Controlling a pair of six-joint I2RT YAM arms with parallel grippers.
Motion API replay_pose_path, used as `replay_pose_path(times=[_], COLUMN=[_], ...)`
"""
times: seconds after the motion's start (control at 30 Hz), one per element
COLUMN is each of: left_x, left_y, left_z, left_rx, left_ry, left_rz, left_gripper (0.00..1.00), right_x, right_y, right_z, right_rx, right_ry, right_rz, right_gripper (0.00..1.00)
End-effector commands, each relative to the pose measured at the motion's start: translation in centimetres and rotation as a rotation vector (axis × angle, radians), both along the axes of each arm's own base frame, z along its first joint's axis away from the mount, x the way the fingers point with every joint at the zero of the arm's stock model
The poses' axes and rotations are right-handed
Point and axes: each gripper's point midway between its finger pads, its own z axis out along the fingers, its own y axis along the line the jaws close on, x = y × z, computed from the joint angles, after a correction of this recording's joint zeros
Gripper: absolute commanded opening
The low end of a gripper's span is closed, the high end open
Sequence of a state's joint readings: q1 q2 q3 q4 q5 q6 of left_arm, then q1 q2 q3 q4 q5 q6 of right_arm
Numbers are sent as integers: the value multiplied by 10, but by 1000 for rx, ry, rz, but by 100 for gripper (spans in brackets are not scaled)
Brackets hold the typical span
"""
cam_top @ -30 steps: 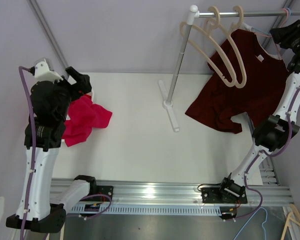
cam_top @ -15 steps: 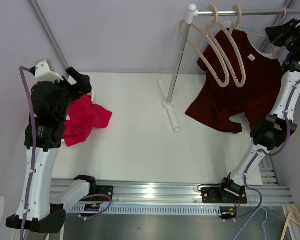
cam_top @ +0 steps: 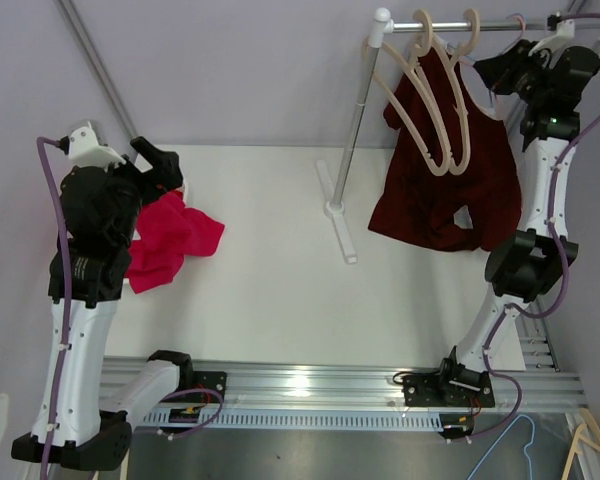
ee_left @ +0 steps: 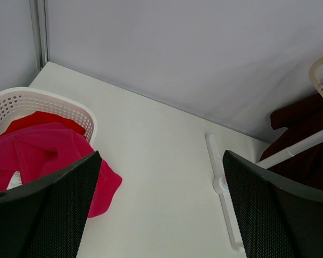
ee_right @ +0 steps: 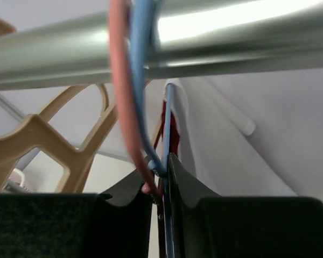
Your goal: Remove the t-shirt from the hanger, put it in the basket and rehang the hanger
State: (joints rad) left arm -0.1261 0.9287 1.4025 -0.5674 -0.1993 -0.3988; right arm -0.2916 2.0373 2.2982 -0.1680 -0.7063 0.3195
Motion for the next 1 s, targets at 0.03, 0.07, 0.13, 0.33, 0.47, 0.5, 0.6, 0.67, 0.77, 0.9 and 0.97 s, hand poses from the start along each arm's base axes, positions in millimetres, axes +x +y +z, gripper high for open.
replay_pose_path(times=[0.03,0.07,0.13,0.33,0.47,0.5,0.6,0.67,0.77,0.9,0.97], left_x=[-4,-5,-6,-11,-11,-11,-11,-11,-11,-11,-10], left_y=[-4,-3,-4,-3,-4,-5,-6,-7,-7,-6,-8], left_z=[8,9,9,10,8,10,9,9,9,9,8], left_rx=[11,9,10,9,7,5,2,0,4,5,2], left_ry=[-37,-40,-41,-52,-49,-54,-54,-53,-51,-51,-49], left_rz=[-21,-21,-22,-24,-30,-31,-36,-38,-39,-37,-42], left_gripper=[100,99,100,100,99,100,99,100,99,99,100], right_x=[-23,-28,-31,-49,-58,-59,-64,-63,-59,-70,-75], right_y=[62,69,88,121,133,135,140,136,120,115,115], right_z=[8,12,6,12,15,15,16,16,14,22,22], right_rx=[-34,-38,-41,-56,-71,-71,-72,-80,-99,-105,-110], right_ry=[10,5,17,2,-1,2,-2,1,23,10,16], right_rz=[98,104,127,164,180,185,201,169,73,55,49], right_gripper=[24,28,43,44,45,46,48,55,64,67,67])
